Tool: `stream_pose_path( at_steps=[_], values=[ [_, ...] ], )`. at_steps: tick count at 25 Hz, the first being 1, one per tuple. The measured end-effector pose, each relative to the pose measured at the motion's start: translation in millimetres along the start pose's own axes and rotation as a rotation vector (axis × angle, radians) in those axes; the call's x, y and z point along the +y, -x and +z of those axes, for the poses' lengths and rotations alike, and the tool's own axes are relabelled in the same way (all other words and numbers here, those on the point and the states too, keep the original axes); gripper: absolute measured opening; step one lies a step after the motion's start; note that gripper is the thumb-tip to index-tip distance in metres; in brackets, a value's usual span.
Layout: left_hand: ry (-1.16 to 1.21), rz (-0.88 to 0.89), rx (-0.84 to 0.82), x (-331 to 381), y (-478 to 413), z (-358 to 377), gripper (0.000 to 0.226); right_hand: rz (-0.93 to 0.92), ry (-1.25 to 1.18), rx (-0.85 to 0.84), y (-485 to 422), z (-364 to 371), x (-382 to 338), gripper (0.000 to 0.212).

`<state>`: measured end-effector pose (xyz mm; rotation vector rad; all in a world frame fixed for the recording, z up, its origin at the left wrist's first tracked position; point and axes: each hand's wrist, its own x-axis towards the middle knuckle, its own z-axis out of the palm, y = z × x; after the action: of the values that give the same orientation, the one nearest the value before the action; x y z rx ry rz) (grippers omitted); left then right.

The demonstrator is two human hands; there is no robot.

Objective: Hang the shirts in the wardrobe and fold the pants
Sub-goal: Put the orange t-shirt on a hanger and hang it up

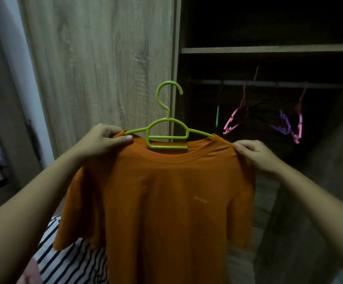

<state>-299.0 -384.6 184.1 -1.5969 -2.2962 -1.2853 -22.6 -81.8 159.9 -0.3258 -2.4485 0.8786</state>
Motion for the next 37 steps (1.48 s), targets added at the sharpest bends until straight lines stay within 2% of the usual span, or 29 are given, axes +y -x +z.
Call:
stream_pose_path(
  at_steps=[2, 5, 7, 10, 13, 15, 18, 20, 22, 24, 26, 28, 30, 33, 37],
  values=[
    [-0.006, 0.011, 0.005, -3.4, -2.3, -1.7, 0.043, -0.031, 0.043, -0.006, 0.0, 0.9, -1.8, 0.03],
    [0.018, 0.044, 0.001, -2.7, -5.3, 2.6, 0.054, -0.162, 0.185, 0.054, -9.2, 14.4, -19.1, 0.036],
    [0.003, 0.059, 0.012, 1.9, -6.8, 7.0, 0.049, -0.198, 0.187, 0.123, -14.0, 23.5, -29.7, 0.024],
    [-0.098, 0.043, -0.052, 3.3, -4.9, -1.5, 0.022, -0.163, 0.175, 0.228, -17.7, 23.2, -28.9, 0.017],
    [0.043, -0.036, -0.156, -14.6, 6.8, -10.4, 0.035, -0.097, 0.126, 0.199, -18.6, 16.9, -21.4, 0.017],
    [0.129, -0.025, -0.086, -23.2, 16.1, -2.6, 0.052, -0.053, 0.07, 0.161, -21.3, 16.4, -23.0, 0.015],
    [0.082, 0.049, 0.154, -23.7, 22.9, 8.2, 0.046, -0.064, 0.214, 0.264, -26.7, 23.2, -38.4, 0.031],
    [-0.009, 0.049, 0.225, -16.8, 24.7, 10.8, 0.041, -0.134, 0.246, 0.281, -25.4, 38.1, -62.7, 0.038],
    [-0.079, 0.022, 0.249, -4.1, 27.9, 19.9, 0.044, -0.072, 0.094, 0.107, -24.1, 64.1, -89.7, 0.029],
    [-0.15, -0.025, 0.302, 12.3, 33.7, 38.9, 0.048, 0.175, -0.272, -0.108, -25.4, 89.9, -113.7, 0.034],
    [-0.203, -0.083, 0.358, 25.4, 37.3, 63.0, 0.048, 0.327, -0.503, -0.143, -36.6, 105.4, -119.6, 0.039],
    [-0.207, -0.169, 0.385, 34.9, 33.2, 84.9, 0.041, 0.349, -0.54, -0.098, -53.7, 111.7, -112.0, 0.038],
    [-0.192, -0.242, 0.404, 40.2, 18.5, 106.7, 0.03, 0.332, -0.446, -0.054, -71.1, 112.0, -98.3, 0.035],
    [-0.204, -0.304, 0.434, 48.7, -10.8, 133.4, 0.031, 0.248, -0.078, 0.076, -96.5, 99.9, -69.1, 0.034],
    [-0.106, -0.328, 0.511, 47.5, -53.0, 154.0, 0.031, 0.197, 0.088, 0.294, -133.0, 72.0, -23.1, 0.04]
  ],
)
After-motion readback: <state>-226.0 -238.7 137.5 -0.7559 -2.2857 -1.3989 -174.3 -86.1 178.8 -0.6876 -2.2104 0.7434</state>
